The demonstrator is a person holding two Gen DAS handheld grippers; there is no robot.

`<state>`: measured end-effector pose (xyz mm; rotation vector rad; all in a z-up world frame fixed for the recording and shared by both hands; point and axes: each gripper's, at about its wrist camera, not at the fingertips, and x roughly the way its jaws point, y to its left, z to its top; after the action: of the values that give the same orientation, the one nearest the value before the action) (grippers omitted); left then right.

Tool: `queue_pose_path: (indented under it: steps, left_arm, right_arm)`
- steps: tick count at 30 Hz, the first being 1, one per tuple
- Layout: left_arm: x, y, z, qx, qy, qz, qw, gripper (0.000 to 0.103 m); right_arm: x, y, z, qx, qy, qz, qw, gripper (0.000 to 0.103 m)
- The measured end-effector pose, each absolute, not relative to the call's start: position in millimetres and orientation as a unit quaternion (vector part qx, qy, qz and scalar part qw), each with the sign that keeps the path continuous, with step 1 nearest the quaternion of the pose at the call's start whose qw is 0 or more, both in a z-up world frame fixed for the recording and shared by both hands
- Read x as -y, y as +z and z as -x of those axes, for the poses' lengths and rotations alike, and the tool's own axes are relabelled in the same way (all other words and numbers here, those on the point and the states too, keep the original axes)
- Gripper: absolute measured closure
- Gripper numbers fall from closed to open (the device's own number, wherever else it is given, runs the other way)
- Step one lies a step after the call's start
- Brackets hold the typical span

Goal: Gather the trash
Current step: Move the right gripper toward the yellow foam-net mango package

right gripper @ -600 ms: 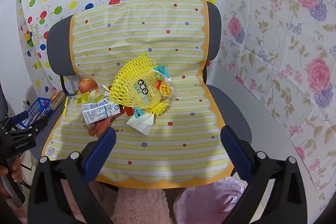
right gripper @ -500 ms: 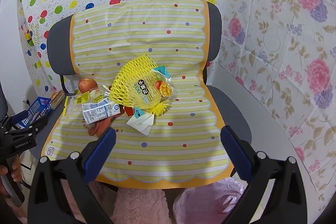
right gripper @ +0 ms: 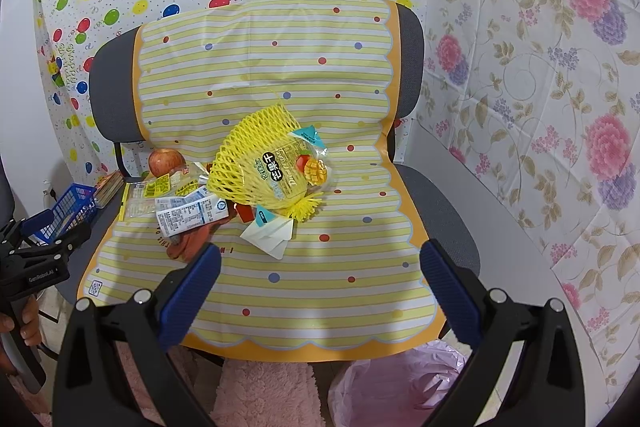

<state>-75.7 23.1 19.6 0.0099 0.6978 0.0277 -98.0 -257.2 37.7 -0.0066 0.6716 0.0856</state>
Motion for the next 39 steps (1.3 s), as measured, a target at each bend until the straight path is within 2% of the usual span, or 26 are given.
queue_pose_path:
  steps: [30, 35, 36, 39]
  left_arm:
    - [-29, 8, 69, -0.354, 0.018, -0.004, 0.935, 0.007]
    - [-34, -4, 62, -0.369, 0.025, 0.000, 0.929, 0.007]
    - [-35, -6, 60, -0.371, 0.027, 0.000, 0.928, 0.007]
    - [-39, -12, 54, -0.376, 0.033, 0.000, 0.926, 0.007]
  right_arm:
    - [253, 24, 89, -0.336, 0.047, -0.001, 0.941, 0.006]
    - [250, 13, 75, -0.360, 0.058, -0.011, 0.931, 0.006]
    - [250, 10, 71, -0.334, 0.053, -0.002, 0.941, 0.006]
    - [249, 5, 59, -0.325, 0.065, -0.018, 0.943, 0.006]
